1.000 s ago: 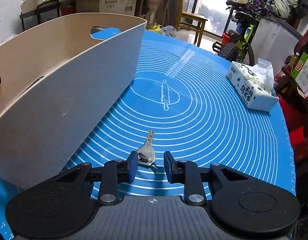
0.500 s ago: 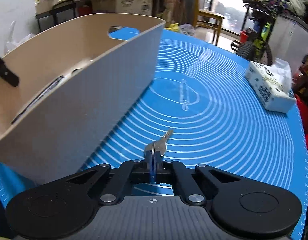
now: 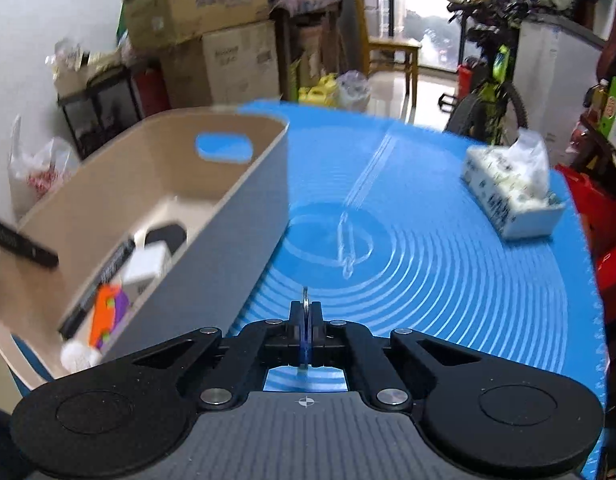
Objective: Organize rigid objects
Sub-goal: 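Carry the silver key into the basket and open the right tool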
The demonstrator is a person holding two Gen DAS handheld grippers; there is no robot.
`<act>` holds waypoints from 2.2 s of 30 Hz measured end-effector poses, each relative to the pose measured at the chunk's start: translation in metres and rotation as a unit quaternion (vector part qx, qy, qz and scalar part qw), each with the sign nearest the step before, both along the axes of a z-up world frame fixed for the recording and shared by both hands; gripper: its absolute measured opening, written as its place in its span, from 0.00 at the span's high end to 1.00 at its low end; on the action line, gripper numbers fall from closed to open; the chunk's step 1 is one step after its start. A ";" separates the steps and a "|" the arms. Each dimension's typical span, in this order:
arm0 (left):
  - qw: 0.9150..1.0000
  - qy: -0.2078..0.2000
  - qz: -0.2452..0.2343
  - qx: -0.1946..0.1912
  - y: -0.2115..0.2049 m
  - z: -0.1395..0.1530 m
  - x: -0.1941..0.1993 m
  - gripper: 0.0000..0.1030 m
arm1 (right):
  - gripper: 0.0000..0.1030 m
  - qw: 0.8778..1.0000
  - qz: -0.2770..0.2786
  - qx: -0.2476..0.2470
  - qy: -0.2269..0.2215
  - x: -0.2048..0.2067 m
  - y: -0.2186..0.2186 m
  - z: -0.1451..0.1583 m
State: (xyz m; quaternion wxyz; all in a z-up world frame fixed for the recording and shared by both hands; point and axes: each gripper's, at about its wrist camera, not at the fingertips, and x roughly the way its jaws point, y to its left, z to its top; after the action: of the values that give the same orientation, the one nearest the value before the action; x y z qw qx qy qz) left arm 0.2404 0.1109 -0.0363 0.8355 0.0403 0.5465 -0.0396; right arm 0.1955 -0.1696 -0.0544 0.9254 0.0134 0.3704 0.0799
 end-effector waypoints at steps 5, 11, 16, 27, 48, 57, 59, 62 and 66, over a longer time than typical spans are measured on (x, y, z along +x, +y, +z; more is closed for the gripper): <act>1.000 0.000 0.001 0.000 0.000 0.000 0.000 0.94 | 0.88 1.000 -0.012 0.001 -0.029 0.003 -0.007 0.032; 1.000 0.000 0.000 0.000 0.000 0.000 0.000 0.94 | 0.88 0.998 -0.004 -0.002 -0.062 0.006 0.006 0.067; 1.000 0.000 0.001 -0.003 -0.001 -0.002 0.000 0.94 | 0.88 0.996 0.008 0.007 -0.085 0.015 0.027 0.089; 1.000 0.000 0.001 -0.002 -0.001 -0.002 0.000 0.94 | 0.88 0.996 0.049 0.027 -0.067 0.039 0.097 0.089; 1.000 -0.007 0.004 -0.004 -0.002 0.001 -0.001 0.94 | 0.80 0.998 0.039 -0.033 0.045 0.044 0.138 0.009; 0.998 -0.057 0.004 -0.022 -0.010 0.030 -0.022 0.46 | 0.29 1.000 0.012 -0.008 0.006 0.012 0.118 0.041; 0.997 -0.072 0.003 -0.020 -0.014 0.039 -0.027 0.40 | 0.24 1.000 0.004 -0.010 0.000 0.002 0.113 0.049; 0.995 -0.093 0.000 -0.024 -0.019 0.052 -0.040 0.30 | 0.17 1.000 -0.012 -0.005 -0.003 -0.014 0.102 0.061; 0.994 -0.111 -0.005 -0.021 -0.022 0.065 -0.063 0.30 | 0.12 0.999 -0.033 0.006 -0.008 -0.036 0.088 0.076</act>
State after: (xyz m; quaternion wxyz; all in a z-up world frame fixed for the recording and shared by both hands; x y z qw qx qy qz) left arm 0.1777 0.0892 0.0289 0.8916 0.0293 0.4490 -0.0506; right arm 0.1594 -0.0819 0.0211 0.9302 0.0304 0.3622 0.0512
